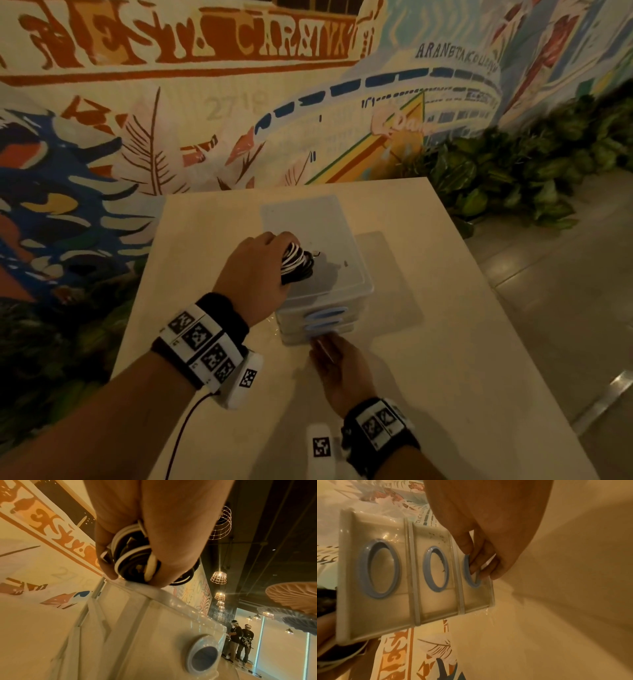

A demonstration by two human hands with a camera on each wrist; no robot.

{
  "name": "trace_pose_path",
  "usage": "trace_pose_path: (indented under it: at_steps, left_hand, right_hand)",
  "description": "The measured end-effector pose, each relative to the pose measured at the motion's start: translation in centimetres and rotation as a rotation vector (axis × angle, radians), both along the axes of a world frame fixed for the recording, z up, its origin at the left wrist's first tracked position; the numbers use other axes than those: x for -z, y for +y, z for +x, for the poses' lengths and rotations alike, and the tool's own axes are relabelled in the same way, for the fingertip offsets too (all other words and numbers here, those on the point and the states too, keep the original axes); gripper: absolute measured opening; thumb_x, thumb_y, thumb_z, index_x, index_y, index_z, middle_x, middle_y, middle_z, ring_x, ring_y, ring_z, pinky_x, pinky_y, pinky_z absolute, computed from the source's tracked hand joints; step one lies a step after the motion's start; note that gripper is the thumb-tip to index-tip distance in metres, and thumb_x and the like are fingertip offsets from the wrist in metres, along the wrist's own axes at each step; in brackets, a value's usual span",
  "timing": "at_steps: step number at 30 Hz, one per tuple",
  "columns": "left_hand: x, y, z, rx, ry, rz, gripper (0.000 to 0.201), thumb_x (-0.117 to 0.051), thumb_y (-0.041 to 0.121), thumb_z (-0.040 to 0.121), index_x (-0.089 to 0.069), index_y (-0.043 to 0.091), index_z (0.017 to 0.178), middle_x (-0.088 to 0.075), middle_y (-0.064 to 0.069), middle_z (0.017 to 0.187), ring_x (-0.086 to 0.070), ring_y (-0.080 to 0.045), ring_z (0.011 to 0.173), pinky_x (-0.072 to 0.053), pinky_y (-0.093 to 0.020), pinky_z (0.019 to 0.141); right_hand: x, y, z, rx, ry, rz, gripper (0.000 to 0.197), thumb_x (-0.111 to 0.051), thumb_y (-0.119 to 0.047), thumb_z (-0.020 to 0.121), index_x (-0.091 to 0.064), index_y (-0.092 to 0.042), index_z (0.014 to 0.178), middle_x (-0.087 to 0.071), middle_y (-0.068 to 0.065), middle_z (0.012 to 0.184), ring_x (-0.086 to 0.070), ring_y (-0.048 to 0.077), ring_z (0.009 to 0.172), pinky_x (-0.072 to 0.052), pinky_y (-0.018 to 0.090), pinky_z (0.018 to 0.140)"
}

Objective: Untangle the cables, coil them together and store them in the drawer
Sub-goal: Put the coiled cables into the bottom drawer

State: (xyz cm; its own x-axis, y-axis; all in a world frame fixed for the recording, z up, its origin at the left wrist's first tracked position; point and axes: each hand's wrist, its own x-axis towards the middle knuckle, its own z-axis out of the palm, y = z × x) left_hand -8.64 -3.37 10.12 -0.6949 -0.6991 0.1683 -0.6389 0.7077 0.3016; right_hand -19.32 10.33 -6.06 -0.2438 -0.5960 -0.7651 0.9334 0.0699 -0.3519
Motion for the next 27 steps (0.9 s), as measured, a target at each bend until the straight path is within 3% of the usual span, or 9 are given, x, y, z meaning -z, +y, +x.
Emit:
trace_pose_path:
  at_steps: [8, 13, 19, 24, 27]
  left_hand:
    - [0.3, 0.1, -0.1, -0.056, 0.009, 0.03, 0.044, -0.07, 0.017, 0.079, -0.052, 0.023, 0.118, -0.057, -0.006, 0.097, -0.051, -0.031, 0.081, -0.048, -0.043, 0.073]
    - [0.3, 0.5, 0.0, -0.082, 0.033, 0.042, 0.049, -0.071, 0.014, 0.076, -0.053, 0.021, 0.12, -0.058, -0.008, 0.102, -0.052, -0.032, 0.086, -0.046, -0.04, 0.076]
    - [0.2, 0.8, 0.0, -0.097, 0.043, 0.041, 0.049, -0.072, 0.012, 0.073, -0.055, 0.02, 0.118, -0.059, -0.008, 0.102, -0.052, -0.033, 0.086, -0.046, -0.042, 0.079]
    - [0.2, 0.9, -0.2, -0.109, 0.039, 0.043, 0.05, -0.073, 0.013, 0.073, -0.054, 0.021, 0.118, -0.06, -0.008, 0.102, -0.053, -0.034, 0.086, -0.047, -0.042, 0.076]
    - [0.1, 1.0, -0.1, -0.116, 0.043, 0.049, 0.05, -0.073, 0.013, 0.073, -0.054, 0.02, 0.119, -0.059, -0.009, 0.103, -0.053, -0.034, 0.088, -0.047, -0.042, 0.078]
  right_hand:
    - [-1.8, -0.3, 1.4, 0.147, -0.069, -0.034, 0.028, -0.048, -0.012, 0.106, -0.062, -0.005, 0.13, -0.067, 0.015, 0.126, -0.064, 0.029, 0.114, -0.053, 0.036, 0.087]
    - [-2.3, -0.1, 2.1, 0.139, -0.025, -0.025, 0.02, -0.048, -0.01, 0.105, -0.066, -0.008, 0.113, -0.07, 0.012, 0.109, -0.065, 0.025, 0.103, -0.047, 0.036, 0.098]
    - [-1.0, 3.0, 2.6, 0.143, -0.019, 0.014, 0.029, -0.052, -0.011, 0.103, -0.065, -0.002, 0.127, -0.071, 0.018, 0.123, -0.066, 0.032, 0.114, -0.051, 0.04, 0.1]
    - [-1.6, 6.3, 3.5, 0.174, -0.058, 0.026, 0.027, -0.054, -0.01, 0.101, -0.068, -0.002, 0.122, -0.073, 0.018, 0.118, -0.069, 0.031, 0.108, -0.055, 0.037, 0.087]
    - [-1.9, 8.3, 3.9, 0.176, -0.084, 0.017, 0.025, -0.053, -0.012, 0.101, -0.068, -0.001, 0.118, -0.076, 0.017, 0.11, -0.075, 0.027, 0.093, -0.062, 0.033, 0.072]
